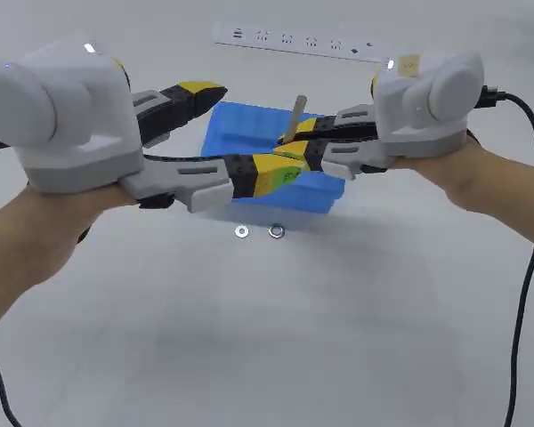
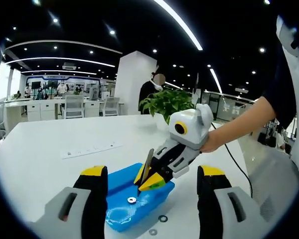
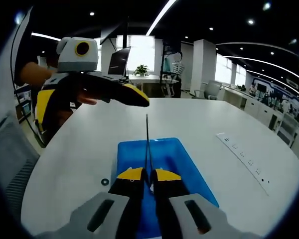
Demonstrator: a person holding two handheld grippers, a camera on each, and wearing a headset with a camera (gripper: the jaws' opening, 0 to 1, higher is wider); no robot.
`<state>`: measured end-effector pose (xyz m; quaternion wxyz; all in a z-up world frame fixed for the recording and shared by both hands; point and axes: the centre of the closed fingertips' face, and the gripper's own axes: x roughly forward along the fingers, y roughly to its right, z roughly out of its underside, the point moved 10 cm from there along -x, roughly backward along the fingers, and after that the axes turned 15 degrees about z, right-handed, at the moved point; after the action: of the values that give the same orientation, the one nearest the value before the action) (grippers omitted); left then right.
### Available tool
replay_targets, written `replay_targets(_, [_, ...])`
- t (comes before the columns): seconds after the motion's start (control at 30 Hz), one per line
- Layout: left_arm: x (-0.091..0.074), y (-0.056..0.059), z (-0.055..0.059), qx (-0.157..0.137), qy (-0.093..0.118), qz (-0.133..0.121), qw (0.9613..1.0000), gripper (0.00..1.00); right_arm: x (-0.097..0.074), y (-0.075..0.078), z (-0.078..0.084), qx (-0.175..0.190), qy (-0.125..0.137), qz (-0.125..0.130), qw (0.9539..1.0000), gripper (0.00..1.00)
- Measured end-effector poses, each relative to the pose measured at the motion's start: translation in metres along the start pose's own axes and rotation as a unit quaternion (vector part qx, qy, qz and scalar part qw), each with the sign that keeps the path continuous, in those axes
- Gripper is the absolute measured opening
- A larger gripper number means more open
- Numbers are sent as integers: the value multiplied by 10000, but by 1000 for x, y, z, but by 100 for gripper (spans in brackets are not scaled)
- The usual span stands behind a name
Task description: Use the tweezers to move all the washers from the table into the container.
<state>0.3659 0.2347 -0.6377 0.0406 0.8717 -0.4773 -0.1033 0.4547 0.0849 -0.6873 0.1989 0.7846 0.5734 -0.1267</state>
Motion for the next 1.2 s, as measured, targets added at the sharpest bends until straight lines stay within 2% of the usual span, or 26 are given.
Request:
replay_targets(0.13, [11,-7,-1,27,-54,172,9998,65,1,-2,-2,-117,-35,-23,9999,8])
replay_targets(0.23, [18,-13,1,49,-249,259,9993,55,1,-4,-4,-170,-21,-50,9998,8])
replay_targets(0.33, [23,-17,-1,89,-317,383,9987,48,1,-6,-6,-263,-36,-97,9996,8])
replay_targets(0.43, [26,-20,-3,276,-520,474,9971,44,0,-8,-8,-414,-79,-172,9990,8])
replay_targets(0.53, [28,-22,-5,403,-612,620,9954,35,-1,-10,-8,-506,-98,-228,9984,8])
replay_targets(0.6, [30,-19,-4,501,-728,707,9936,29,-1,-10,-8,-549,-113,-249,9981,8])
replay_targets(0.73, [31,-19,-4,672,-933,847,9898,25,-1,-10,-8,-561,-131,-245,9980,8])
replay_targets(0.83, [30,-18,-5,793,-907,888,9887,19,0,-11,-8,-568,-140,-240,9980,8])
replay_targets(0.9, [30,-18,-6,884,-905,938,9875,10,-1,-12,-8,-577,-152,-243,9979,8])
replay_targets(0.93, [29,-19,-7,1086,-922,847,9862,9,-1,-11,-8,-569,-150,-229,9980,8])
replay_targets(1.0, [30,-12,-6,1033,-946,1019,9849,8,-1,-11,-8,-602,-184,-240,9977,8])
replay_targets(1.13, [29,-5,-10,1359,-1055,1050,9795,7,-2,-13,-10,-697,-193,-231,9971,8])
replay_targets(1.2, [29,-2,-12,1382,-1077,1078,9786,7,-2,-13,-11,-695,-181,-204,9972,8])
